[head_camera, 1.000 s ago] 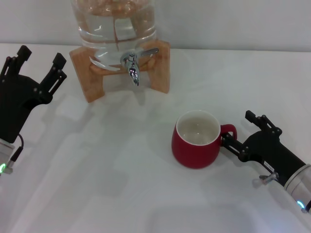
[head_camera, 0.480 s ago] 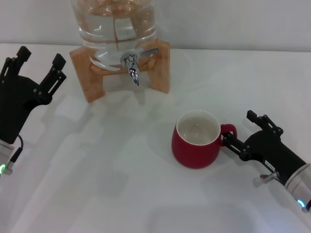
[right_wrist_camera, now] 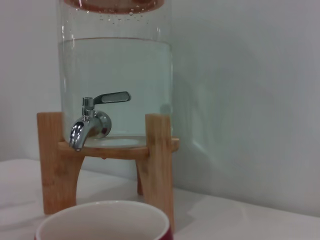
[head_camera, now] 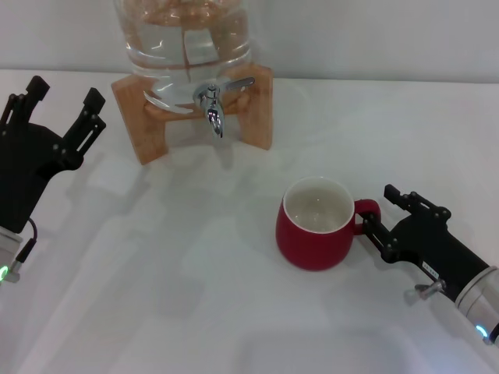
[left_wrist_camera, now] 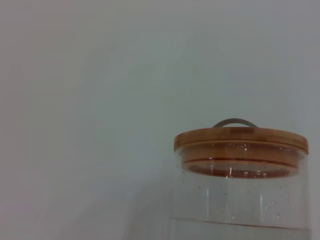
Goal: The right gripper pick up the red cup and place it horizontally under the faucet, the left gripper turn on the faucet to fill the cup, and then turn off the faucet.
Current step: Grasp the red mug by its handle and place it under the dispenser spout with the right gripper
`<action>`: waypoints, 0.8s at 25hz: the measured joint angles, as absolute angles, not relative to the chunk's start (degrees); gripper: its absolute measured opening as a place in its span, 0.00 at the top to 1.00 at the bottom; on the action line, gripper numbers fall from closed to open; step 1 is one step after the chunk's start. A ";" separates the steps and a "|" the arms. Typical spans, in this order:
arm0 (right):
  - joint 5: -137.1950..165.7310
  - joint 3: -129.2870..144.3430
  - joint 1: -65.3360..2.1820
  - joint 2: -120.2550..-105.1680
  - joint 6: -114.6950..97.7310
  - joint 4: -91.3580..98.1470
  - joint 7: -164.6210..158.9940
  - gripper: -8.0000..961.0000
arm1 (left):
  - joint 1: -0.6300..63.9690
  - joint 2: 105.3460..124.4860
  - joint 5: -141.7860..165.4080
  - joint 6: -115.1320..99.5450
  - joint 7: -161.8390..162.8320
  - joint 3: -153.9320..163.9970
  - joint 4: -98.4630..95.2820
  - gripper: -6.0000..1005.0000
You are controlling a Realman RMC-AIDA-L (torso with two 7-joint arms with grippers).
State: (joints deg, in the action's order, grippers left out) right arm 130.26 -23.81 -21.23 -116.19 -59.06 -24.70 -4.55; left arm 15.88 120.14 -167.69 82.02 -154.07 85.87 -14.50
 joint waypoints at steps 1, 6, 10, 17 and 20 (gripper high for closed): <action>130.30 -23.67 -21.22 -116.19 -59.07 -24.70 -4.54 0.30 | 15.88 120.14 -167.68 82.04 -154.07 85.87 -14.50 0.13; 130.35 -23.12 -21.40 -116.19 -59.10 -24.70 -4.54 0.51 | 15.90 120.15 -167.65 82.09 -154.07 85.87 -14.51 0.13; 130.34 -23.11 -21.42 -116.19 -59.11 -24.69 -4.47 0.70 | 15.91 120.15 -167.63 82.08 -154.07 85.87 -14.50 0.13; 130.34 -23.16 -21.59 -116.19 -59.20 -24.69 -4.56 0.84 | 15.93 120.15 -167.60 81.90 -154.07 85.87 -14.50 0.13; 130.34 -23.12 -21.95 -116.19 -59.21 -24.77 -4.53 0.84 | 15.97 120.15 -167.60 81.88 -154.07 85.87 -14.50 0.13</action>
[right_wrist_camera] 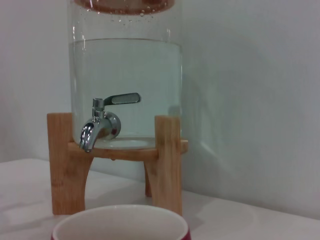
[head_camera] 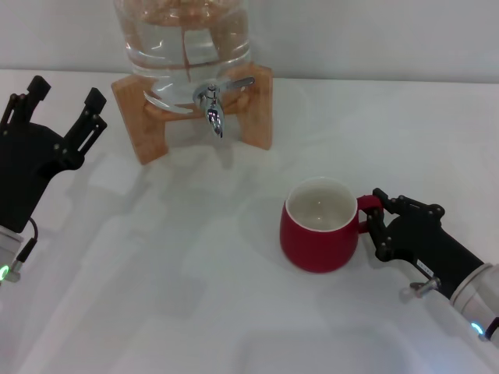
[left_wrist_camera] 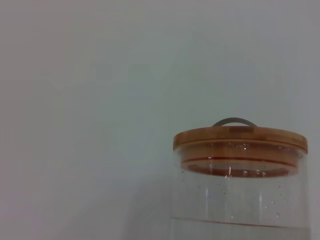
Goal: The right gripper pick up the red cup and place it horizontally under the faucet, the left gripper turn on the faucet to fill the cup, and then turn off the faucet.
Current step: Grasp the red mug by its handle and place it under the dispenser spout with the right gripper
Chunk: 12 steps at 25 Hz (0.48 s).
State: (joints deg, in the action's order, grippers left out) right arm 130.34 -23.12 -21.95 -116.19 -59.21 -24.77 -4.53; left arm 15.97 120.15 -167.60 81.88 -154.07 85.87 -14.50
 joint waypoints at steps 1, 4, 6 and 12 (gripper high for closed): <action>130.37 -23.09 -22.10 -116.19 -59.22 -24.92 -4.45 0.84 | 16.00 120.15 -167.60 81.88 -154.07 85.87 -14.50 0.13; 130.99 -23.04 -22.47 -116.18 -59.48 -25.19 -4.30 0.84 | 16.06 120.14 -167.61 81.86 -154.07 85.87 -14.50 0.13; 131.18 -22.86 -22.95 -116.19 -59.64 -25.21 -4.38 0.84 | 16.08 120.10 -167.62 81.84 -154.07 85.87 -14.50 0.13; 131.23 -22.44 -23.93 -116.19 -59.49 -25.43 -4.57 0.84 | 15.95 120.06 -167.65 81.82 -154.07 85.87 -14.50 0.13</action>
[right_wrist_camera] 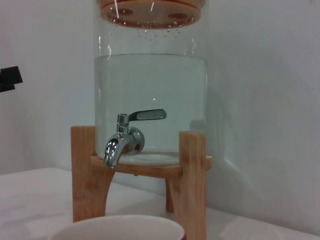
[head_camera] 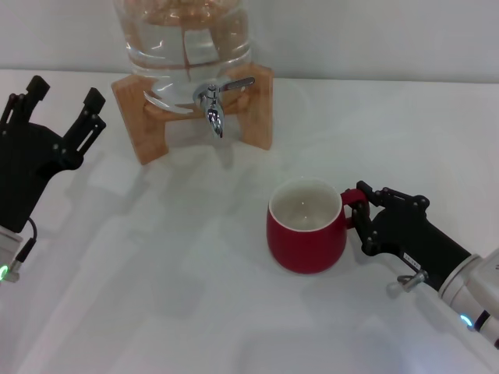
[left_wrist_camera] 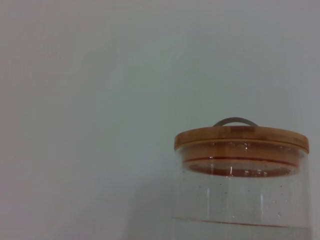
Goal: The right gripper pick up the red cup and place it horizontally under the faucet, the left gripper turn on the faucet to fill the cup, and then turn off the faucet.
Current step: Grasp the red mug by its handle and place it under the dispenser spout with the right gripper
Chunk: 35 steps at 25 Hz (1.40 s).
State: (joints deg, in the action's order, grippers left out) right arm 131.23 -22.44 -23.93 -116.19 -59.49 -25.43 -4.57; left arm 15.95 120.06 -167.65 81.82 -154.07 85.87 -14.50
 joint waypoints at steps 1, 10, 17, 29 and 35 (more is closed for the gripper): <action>131.23 -22.41 -24.02 -116.18 -59.38 -25.58 -4.57 0.84 | 15.89 120.05 -167.66 81.82 -154.07 85.87 -14.50 0.13; 131.22 -22.41 -25.74 -116.10 -57.75 -26.49 -4.57 0.84 | 15.94 119.99 -167.70 81.74 -154.09 85.76 -13.98 0.13; 131.22 -22.38 -27.56 -116.15 -55.68 -27.13 -4.57 0.84 | 15.50 119.97 -167.71 81.73 -154.08 85.54 -13.88 0.13; 131.22 -22.21 -33.14 -116.19 -50.21 -29.42 -4.57 0.84 | 13.91 119.97 -167.79 82.54 -153.95 85.40 -13.88 0.13; 131.22 -22.34 -34.37 -116.19 -48.93 -30.44 -4.57 0.84 | 12.90 119.98 -167.79 82.73 -153.83 85.46 -13.98 0.13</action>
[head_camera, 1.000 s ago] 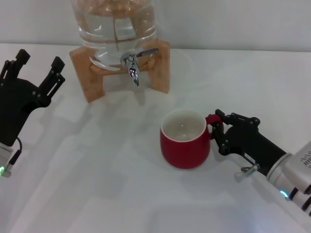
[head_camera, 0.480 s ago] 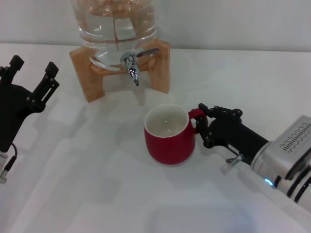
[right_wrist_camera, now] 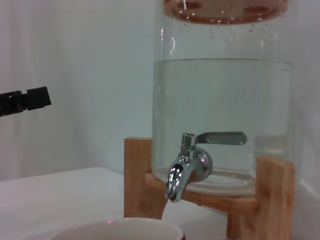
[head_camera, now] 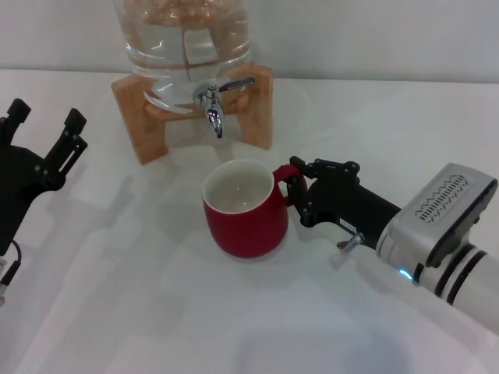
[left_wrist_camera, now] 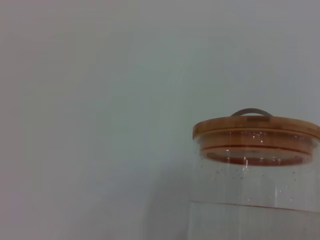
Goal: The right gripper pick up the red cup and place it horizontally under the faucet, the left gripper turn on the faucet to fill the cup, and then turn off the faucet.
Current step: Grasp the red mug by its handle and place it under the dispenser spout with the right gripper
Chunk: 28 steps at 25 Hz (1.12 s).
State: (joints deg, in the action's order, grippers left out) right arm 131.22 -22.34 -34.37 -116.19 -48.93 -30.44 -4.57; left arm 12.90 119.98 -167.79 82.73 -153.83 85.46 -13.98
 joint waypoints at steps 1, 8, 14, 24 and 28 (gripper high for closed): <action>131.22 -22.44 -34.54 -116.19 -48.56 -30.68 -4.57 0.84 | 12.75 120.01 -167.79 82.91 -153.82 85.46 -13.99 0.13; 131.22 -22.70 -35.39 -116.19 -46.74 -31.79 -4.57 0.84 | 12.39 120.11 -167.78 83.92 -153.20 85.50 -13.91 0.13; 131.15 -23.29 -36.25 -116.19 -44.21 -31.91 -4.57 0.84 | 12.21 120.19 -167.78 84.08 -153.19 85.61 -13.89 0.13; 130.94 -25.48 -38.57 -116.19 -40.27 -32.02 -4.63 0.84 | 12.31 120.24 -167.78 84.12 -153.19 85.80 -13.88 0.13; 131.09 -26.46 -39.63 -116.19 -37.97 -32.37 -4.64 0.84 | 12.37 120.21 -167.78 84.12 -153.19 85.74 -13.88 0.13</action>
